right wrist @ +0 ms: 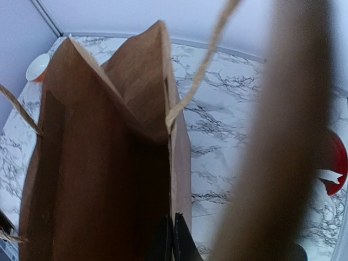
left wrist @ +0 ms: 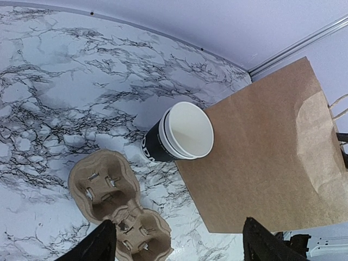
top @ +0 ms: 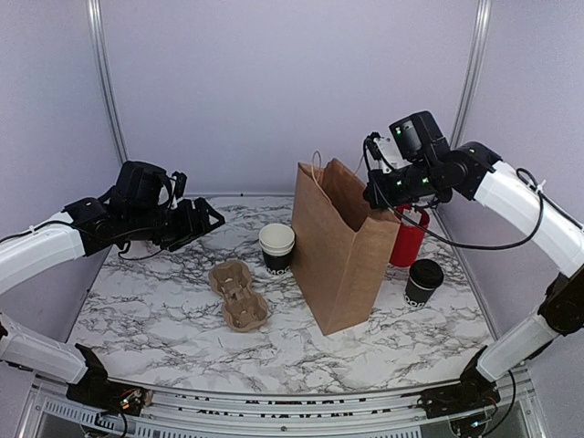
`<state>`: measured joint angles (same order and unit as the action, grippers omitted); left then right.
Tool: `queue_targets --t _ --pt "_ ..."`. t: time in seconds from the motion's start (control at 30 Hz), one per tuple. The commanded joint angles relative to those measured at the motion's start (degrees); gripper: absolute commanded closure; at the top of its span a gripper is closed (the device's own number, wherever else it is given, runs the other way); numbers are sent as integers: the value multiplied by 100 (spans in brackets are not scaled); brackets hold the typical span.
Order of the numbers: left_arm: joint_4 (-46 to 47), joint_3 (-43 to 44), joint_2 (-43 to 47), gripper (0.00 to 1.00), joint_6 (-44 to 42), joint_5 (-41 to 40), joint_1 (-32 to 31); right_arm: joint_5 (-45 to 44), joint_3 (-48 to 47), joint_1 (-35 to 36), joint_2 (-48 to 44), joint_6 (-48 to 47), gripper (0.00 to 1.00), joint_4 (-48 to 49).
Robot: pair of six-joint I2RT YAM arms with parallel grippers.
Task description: Pack the takeout coffee
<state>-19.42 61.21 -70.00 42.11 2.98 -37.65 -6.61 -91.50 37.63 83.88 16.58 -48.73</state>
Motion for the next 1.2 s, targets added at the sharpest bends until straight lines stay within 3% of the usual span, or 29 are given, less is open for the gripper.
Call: queue_targets --t 0.0,0.27,0.67,1.0,1.17 --pt "152 -61 114 19 -9 32 25 -352 -291 -36 -38 -23 100 -179" --pt "177 -30 -54 19 -16 139 21 -1091 -687 159 -139 20 100 -957" --pt "184 -185 -557 20 -467 485 4 -3054 -1747 1565 763 675 100 -2802" --pt "48 -197 -867 21 -1296 671 -76 -1964 -1280 1783 672 575 100 -1525" --pt "-128 -71 -1095 19 -1816 545 -442 -1381 -781 1792 343 637 100 -826"
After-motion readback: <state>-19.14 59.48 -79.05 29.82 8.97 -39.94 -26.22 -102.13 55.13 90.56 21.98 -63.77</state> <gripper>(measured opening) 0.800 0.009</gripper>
